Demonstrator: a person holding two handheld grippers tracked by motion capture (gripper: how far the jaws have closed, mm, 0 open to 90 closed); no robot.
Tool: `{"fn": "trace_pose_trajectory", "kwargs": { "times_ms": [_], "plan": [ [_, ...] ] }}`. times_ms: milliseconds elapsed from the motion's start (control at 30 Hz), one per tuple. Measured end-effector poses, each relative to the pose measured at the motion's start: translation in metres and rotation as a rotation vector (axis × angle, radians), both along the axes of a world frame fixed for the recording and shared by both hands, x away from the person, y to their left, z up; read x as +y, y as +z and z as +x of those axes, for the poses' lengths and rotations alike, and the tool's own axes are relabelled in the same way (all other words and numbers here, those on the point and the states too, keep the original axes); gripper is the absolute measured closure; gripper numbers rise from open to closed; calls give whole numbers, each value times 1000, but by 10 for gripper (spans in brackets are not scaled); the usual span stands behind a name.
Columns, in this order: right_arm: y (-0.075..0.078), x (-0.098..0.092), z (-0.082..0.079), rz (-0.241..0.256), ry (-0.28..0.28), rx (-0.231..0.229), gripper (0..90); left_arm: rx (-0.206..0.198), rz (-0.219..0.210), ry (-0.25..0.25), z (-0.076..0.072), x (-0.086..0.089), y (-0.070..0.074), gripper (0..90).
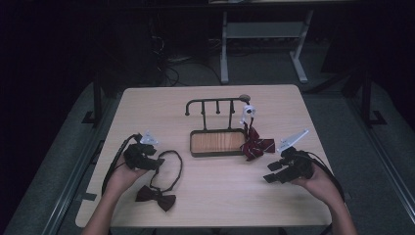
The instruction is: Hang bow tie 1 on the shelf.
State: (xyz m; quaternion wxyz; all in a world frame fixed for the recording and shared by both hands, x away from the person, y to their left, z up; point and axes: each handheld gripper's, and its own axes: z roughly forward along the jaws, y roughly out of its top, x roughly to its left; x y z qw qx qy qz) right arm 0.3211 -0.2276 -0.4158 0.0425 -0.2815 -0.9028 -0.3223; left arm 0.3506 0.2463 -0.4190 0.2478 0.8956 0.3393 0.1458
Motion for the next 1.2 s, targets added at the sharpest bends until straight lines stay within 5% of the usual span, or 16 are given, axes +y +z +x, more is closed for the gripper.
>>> {"fn": "trace_pose_trajectory", "kwargs": {
  "times_ms": [733,1200],
  "plan": [
    [2,0,-1,-6,15,-3,463,85,14,46,31,-4,-14,569],
    [5,-1,-3,1,8,-20,465,120,39,45,37,-5,-22,730]
  ]
}}
